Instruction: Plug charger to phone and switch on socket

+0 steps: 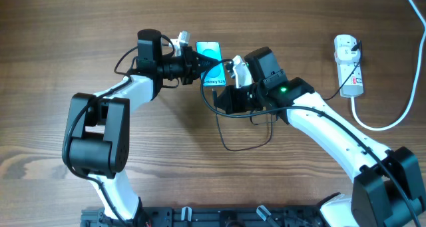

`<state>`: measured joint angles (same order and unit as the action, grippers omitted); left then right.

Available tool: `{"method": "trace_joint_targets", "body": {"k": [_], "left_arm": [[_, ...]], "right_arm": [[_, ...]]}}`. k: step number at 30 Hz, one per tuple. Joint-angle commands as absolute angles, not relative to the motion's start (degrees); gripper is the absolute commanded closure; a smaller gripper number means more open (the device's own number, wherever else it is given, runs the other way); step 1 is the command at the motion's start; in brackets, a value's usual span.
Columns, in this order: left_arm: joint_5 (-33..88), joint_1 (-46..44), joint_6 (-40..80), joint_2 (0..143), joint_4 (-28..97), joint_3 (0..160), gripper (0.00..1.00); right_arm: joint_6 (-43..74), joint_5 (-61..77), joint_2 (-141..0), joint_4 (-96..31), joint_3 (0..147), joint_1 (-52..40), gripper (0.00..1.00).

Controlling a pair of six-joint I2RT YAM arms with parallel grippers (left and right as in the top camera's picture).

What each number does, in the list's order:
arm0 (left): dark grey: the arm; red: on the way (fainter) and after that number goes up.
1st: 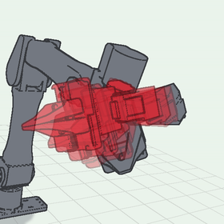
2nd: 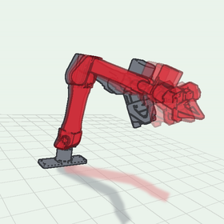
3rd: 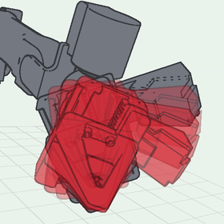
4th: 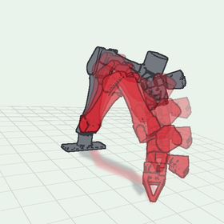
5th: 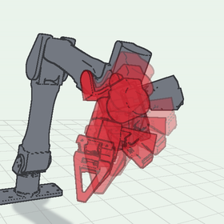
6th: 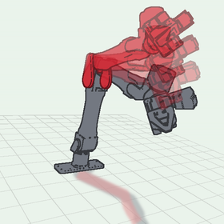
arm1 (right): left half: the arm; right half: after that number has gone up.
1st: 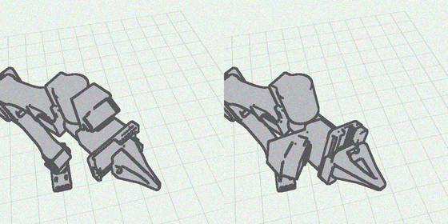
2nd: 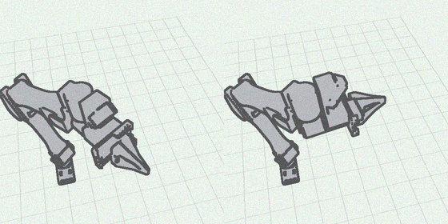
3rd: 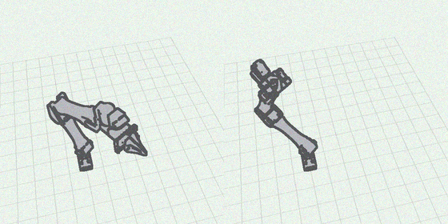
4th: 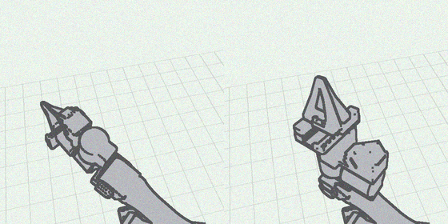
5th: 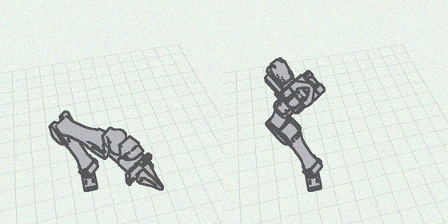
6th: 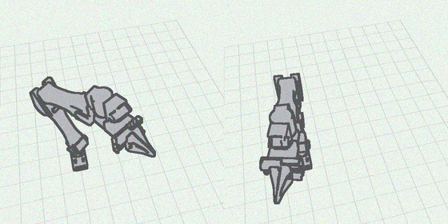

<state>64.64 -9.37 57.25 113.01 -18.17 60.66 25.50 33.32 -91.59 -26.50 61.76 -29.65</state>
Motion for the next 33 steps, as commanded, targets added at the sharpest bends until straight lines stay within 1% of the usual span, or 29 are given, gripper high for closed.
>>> {"method": "trace_joint_targets", "body": {"k": [1, 33], "left_arm": [[66.61, -9.32, 55.90, 113.16, -18.52, 61.78, 0.96], [66.61, -9.32, 55.92, 113.16, -18.52, 61.78, 0.96]], "right_arm": [[25.69, 31.94, -90.70, -25.63, 63.11, -29.67, 0.95], [26.13, 32.62, -93.36, -25.32, 63.11, -29.67, 0.95]]}}
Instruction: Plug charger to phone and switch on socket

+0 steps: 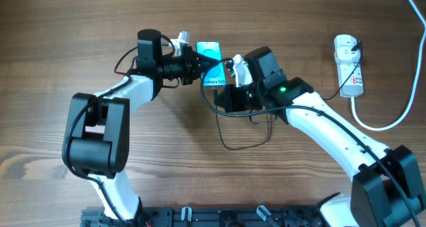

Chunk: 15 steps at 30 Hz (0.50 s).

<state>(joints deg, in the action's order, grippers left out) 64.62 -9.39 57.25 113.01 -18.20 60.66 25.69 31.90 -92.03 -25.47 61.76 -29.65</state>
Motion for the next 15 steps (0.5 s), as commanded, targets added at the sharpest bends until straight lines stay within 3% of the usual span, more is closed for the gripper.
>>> {"method": "trace_joint_targets", "body": {"k": [1, 15], "left_arm": [[66.61, -9.32, 55.92, 113.16, -18.52, 61.78, 0.96], [66.61, -9.32, 55.94, 113.16, -18.55, 61.78, 0.96]], "right_arm": [[26.13, 32.62, -93.36, -25.32, 63.11, -29.67, 0.95], [26.11, 33.04, -93.38, -26.28, 63.11, -29.67, 0.96]]}}
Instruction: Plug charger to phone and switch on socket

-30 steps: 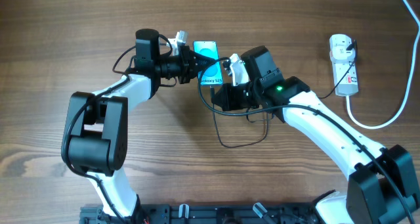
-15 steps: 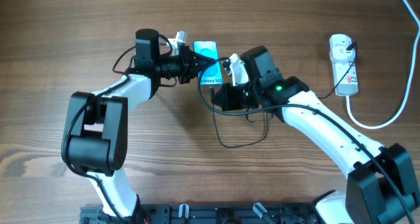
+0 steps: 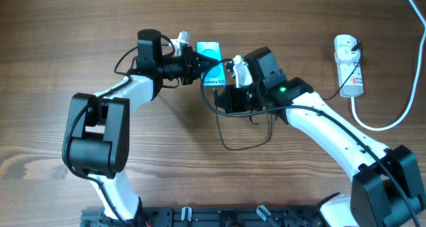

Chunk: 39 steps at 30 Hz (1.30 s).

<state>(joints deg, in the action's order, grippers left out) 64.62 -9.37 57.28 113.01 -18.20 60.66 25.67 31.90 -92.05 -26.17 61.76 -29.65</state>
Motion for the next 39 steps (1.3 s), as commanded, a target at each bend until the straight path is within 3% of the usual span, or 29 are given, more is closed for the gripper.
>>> {"method": "trace_joint_targets", "body": {"k": [1, 39], "left_arm": [[66.61, -9.32, 55.94, 113.16, -18.55, 61.78, 0.96], [66.59, -9.32, 56.14, 113.16, -18.55, 61.78, 0.96]], "right_arm": [[26.11, 33.04, -93.38, -26.26, 63.11, -29.67, 0.95], [27.16, 33.04, -95.57, -24.80, 63.11, -31.03, 0.95]]}}
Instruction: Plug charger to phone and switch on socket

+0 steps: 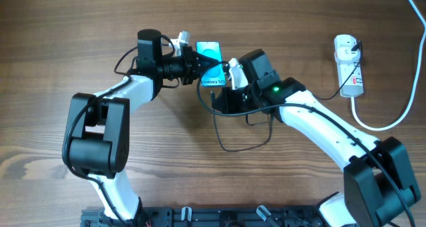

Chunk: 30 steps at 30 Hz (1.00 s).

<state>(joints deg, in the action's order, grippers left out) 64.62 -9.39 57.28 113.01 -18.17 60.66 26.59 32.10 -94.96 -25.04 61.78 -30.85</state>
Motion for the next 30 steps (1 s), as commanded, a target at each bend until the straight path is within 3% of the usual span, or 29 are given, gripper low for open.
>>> {"method": "trace_joint_targets", "body": {"k": [1, 30], "left_arm": [[66.59, -9.32, 56.12, 113.16, -18.55, 61.78, 0.96], [66.35, -9.32, 56.12, 113.16, -18.55, 61.78, 0.96]], "right_arm": [[27.18, 33.15, -95.55, -24.88, 63.11, -31.03, 0.95], [26.96, 36.32, -91.26, -25.36, 63.11, -27.46, 0.95]]}}
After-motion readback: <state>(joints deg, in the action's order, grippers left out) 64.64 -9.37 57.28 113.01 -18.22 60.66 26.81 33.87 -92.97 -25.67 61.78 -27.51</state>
